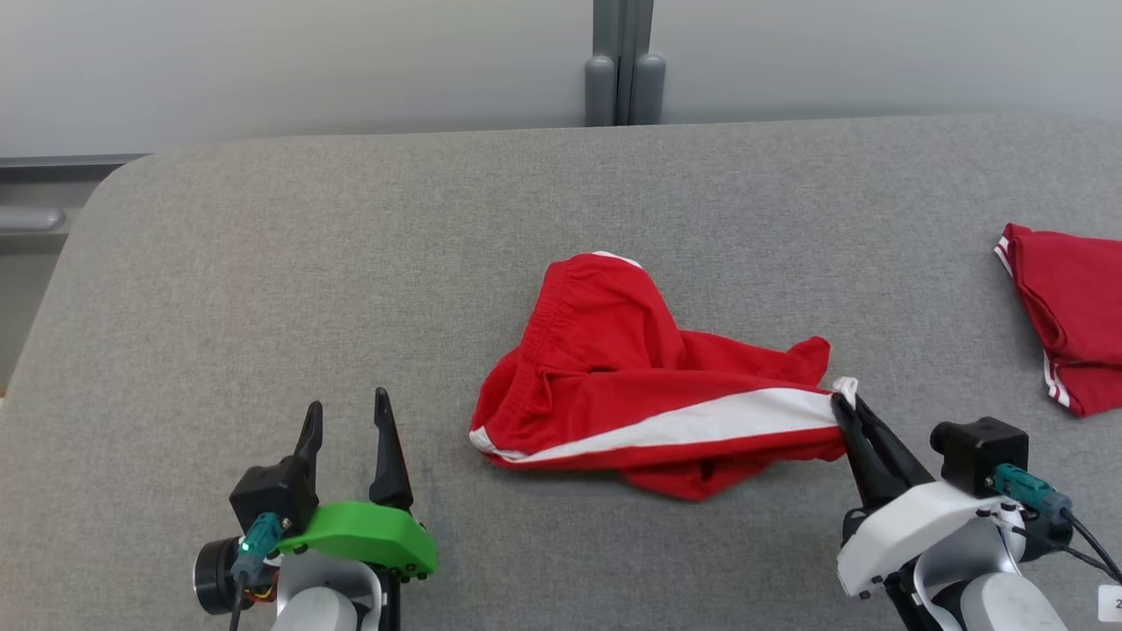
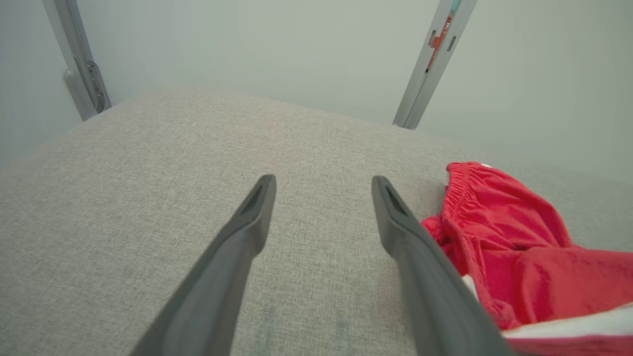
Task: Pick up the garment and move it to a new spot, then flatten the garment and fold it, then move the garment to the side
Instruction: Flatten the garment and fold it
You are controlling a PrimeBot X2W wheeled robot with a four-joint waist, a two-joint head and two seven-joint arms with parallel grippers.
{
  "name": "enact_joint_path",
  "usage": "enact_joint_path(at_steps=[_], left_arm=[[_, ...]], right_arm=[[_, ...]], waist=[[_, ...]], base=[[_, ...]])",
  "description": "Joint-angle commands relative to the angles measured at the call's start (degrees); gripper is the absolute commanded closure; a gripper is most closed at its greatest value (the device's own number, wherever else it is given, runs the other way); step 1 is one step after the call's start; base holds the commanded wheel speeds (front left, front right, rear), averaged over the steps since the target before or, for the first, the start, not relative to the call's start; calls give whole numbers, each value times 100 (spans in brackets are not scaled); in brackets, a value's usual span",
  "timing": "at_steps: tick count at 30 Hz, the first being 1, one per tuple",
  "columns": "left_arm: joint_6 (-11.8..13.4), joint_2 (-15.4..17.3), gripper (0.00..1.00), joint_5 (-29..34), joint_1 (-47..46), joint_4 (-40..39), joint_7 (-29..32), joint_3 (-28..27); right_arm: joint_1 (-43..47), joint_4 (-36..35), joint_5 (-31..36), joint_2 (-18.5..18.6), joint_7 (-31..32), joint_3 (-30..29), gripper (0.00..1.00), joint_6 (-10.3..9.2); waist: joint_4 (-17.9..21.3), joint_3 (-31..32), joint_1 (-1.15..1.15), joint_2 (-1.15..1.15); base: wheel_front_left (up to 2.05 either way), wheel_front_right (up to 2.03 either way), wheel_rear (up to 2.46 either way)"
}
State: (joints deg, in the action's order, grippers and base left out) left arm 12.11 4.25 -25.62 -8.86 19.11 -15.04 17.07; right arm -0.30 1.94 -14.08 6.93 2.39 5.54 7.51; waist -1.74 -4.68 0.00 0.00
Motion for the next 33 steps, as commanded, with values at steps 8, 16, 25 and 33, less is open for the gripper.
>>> enact_joint_path(at_steps=[8, 16, 25, 33], left_arm=[[-96, 5, 0, -113, -87, 141, -12, 47], [-194, -23, 0, -115, -105, 206, -16, 87], [-411, -51, 0, 16, -64, 239, -17, 253], [-517, -84, 0, 71, 159, 280, -18, 462]], right_arm=[[-255, 1158, 497, -138, -493, -636, 47, -6], [-352, 1457, 685, -316, -907, -953, 0, -5], [-231, 918, 875, -379, -983, -863, 0, -6], [54, 622, 707, -398, -952, -669, 0, -6]], waist=[[-168, -56, 0, 0], [-151, 27, 0, 0], [-113, 435, 0, 0], [-173, 658, 0, 0]], base=[[0, 0, 0], [0, 0, 0], [0, 0, 0], [0, 0, 0]])
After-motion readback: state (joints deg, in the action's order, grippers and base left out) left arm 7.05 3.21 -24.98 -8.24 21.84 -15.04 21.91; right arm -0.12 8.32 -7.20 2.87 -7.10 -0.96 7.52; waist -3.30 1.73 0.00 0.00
